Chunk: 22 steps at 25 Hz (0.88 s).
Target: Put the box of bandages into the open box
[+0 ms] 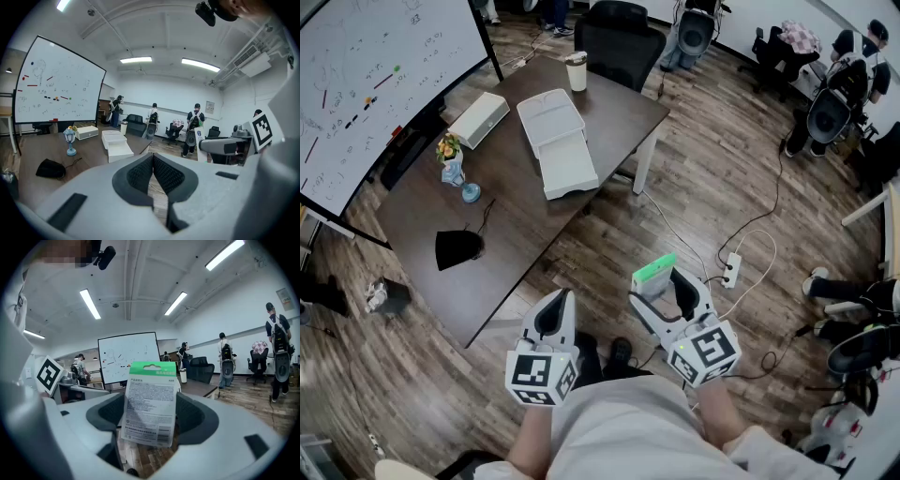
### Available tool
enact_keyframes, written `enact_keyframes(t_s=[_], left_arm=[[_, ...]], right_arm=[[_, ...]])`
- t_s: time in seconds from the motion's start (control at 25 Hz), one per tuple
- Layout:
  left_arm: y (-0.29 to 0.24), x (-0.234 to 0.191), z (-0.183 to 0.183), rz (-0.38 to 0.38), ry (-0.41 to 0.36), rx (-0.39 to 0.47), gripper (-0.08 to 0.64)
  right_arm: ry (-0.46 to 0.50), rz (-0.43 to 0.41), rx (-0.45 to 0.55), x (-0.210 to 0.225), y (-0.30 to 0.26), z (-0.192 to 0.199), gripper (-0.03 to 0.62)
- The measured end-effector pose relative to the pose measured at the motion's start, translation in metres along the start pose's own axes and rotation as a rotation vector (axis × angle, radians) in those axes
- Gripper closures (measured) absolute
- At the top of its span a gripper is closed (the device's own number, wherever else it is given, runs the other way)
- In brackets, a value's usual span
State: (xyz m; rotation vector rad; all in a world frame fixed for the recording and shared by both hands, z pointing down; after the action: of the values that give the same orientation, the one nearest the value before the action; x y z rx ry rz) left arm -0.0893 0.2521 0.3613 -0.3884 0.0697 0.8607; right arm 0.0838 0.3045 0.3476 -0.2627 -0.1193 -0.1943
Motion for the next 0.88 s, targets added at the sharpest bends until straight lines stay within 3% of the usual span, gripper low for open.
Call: enact_keyframes(t_s=[0.44, 0.88], left_arm=[[0.0, 0.018, 0.008, -0.029, -0.004, 0.006, 0.554], [-0.005, 0.016, 0.011, -0.01, -0.003, -0.01, 0.554]], right_arm=[[-0.005, -0.015, 0.03, 0.01, 0.022, 0.001, 0.239], [0.025, -0.021, 0.024, 0.007, 0.014, 0.003, 0.235]])
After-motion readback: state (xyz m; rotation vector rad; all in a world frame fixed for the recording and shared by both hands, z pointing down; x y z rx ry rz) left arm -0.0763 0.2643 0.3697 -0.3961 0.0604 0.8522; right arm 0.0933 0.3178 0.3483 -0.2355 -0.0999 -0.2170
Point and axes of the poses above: the fingertips, and each gripper's own axes: y backward along the fingers, x to its right, z out of its underside, the point moved 4 cm from there along y, backward along the fingers, and after that the axes turned 4 degrees about z, right-handed, at the moved point
